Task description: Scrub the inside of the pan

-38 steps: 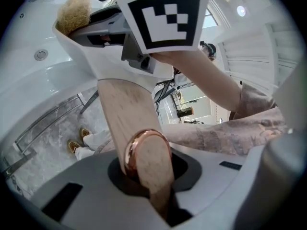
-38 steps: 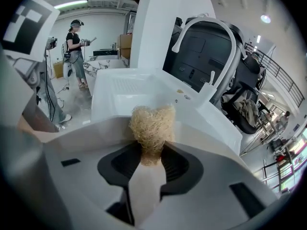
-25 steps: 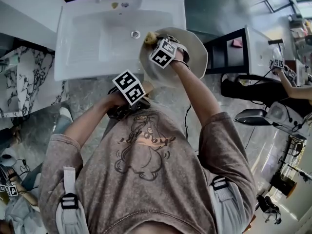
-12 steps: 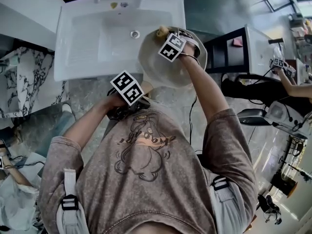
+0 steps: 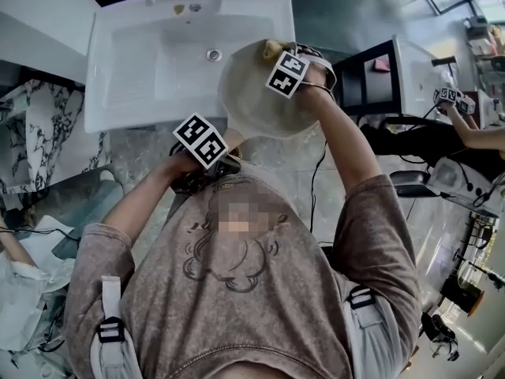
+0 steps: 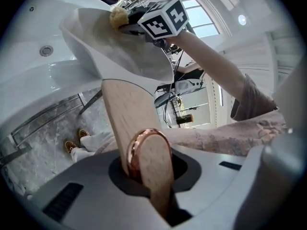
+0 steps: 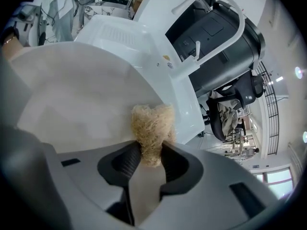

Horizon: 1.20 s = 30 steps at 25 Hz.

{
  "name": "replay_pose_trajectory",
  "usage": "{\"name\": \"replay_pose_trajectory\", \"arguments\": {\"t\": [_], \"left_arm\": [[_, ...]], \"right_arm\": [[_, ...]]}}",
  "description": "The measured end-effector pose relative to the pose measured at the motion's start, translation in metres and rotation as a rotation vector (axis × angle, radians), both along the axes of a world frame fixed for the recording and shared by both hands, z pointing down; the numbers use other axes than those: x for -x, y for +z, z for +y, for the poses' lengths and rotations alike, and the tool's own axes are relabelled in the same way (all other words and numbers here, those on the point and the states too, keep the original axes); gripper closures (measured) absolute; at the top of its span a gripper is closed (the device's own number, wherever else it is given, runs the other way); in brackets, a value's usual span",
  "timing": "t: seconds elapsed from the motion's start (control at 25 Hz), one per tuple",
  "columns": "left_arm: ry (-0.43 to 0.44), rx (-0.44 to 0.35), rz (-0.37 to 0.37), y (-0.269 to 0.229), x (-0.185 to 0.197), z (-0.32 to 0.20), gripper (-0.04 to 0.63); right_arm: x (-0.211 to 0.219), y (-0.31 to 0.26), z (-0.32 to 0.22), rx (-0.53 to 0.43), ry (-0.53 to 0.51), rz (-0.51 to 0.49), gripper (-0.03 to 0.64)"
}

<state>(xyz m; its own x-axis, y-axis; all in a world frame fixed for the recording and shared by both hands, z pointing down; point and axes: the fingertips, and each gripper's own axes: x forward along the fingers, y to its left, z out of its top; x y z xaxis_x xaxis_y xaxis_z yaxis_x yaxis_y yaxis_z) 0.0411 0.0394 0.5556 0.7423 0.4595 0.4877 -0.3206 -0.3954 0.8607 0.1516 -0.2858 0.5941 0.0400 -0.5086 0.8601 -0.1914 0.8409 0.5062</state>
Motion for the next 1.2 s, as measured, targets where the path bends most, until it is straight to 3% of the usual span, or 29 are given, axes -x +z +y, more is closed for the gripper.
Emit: {"name": "replay_pose_trajectory", "arguments": {"t": [0.6, 1.2], "left_arm": [[-0.030, -0.001, -0.010, 0.001, -0.003, 0.000, 0.548], [-0.045, 0.004, -0.010, 0.000, -0.006, -0.001, 0.548]], "right_arm": [[-0.050, -0.021, 0.027, 0.079, 0.000, 0.059, 0.472], [-0.077, -0.038, 0.084, 0.263, 0.028, 0.048, 0.472]]}}
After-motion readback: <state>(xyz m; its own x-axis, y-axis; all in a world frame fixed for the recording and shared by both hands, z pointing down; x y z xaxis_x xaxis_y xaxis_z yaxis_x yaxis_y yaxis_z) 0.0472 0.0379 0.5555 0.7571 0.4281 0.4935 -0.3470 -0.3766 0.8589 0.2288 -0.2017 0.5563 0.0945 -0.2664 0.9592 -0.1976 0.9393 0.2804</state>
